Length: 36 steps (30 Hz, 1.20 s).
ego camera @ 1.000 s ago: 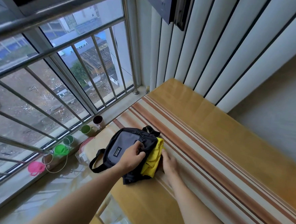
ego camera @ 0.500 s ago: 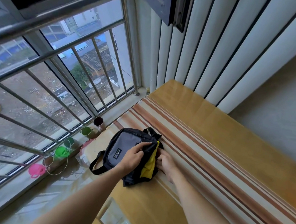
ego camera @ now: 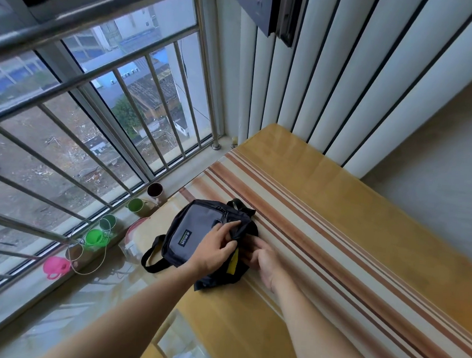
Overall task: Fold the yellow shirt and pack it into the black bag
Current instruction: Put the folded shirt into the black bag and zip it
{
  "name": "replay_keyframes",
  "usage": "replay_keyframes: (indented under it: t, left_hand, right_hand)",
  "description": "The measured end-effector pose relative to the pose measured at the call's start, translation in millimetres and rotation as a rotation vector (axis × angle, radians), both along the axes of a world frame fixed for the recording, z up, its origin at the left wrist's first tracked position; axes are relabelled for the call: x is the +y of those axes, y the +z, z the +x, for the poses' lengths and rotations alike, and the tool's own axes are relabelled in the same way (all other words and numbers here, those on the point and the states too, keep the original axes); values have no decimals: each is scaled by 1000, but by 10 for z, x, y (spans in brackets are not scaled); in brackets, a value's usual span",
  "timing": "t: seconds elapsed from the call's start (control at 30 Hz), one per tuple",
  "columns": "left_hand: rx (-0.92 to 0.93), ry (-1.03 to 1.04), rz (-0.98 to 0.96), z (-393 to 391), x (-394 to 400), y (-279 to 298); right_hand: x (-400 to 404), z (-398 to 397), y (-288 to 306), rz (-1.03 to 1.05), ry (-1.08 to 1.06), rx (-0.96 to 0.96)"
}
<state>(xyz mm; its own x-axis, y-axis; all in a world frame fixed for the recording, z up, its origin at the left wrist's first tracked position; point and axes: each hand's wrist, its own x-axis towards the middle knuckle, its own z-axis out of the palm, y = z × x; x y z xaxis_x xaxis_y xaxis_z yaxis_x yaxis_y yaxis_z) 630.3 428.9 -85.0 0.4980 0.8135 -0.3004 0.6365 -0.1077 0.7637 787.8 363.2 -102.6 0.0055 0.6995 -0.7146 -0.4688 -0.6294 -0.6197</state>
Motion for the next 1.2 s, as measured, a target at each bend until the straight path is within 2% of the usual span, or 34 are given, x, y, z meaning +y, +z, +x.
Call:
replay_keyframes:
  t: [0.07, 0.1, 0.27, 0.3, 0.37, 0.43, 0.5, 0.57, 0.7, 0.8, 0.87, 0.97, 1.07, 1.13, 1.2]
  left_hand:
    - [99, -50, 234, -84, 8, -58]
    - [158, -55, 286, -118, 6, -90]
    - [518, -254, 361, -202, -116, -306]
    - [565, -258, 376, -199, -122, -312]
    - [630, -268, 394, -182, -112, -306]
    - [671, -280, 401, -159, -85, -288]
    - [688, -283, 383, -156, -44, -289]
    - [700, -300, 356, -166, -3, -306]
    - [689, -298, 305, -148, 77, -326]
    - [659, -235, 284, -98, 132, -348]
    - [648, -201, 261, -38, 177, -358]
    - [623, -171, 205, 55, 241, -376]
    - [564, -126, 184, 94, 311, -361]
    - [506, -113, 188, 97, 367, -340]
    - [479, -154, 195, 89, 396, -335]
  right_hand:
    - [-116, 80, -65, -41, 2, -100]
    - [-174, 87, -104, -78, 46, -109]
    - [-281, -83, -154, -116, 290, 111]
    - [-274, -86, -142, -118, 302, 103]
    - [-256, -26, -115, -116, 253, -72]
    - [-223, 104, -62, -104, 148, -392]
    - [-184, 232, 16, -31, 143, -662]
    - [-107, 283, 86, 74, 240, -734]
    - [146, 237, 64, 68, 339, -692]
    - [310, 187, -21, -133, 265, -594]
    - [328, 149, -81, -308, 306, -466]
    - [260, 81, -240, -337, 421, -310]
    - [267, 54, -285, -175, 364, -520]
    - [322, 83, -264, -128, 237, -699]
    - [336, 125, -230, -125, 90, -779]
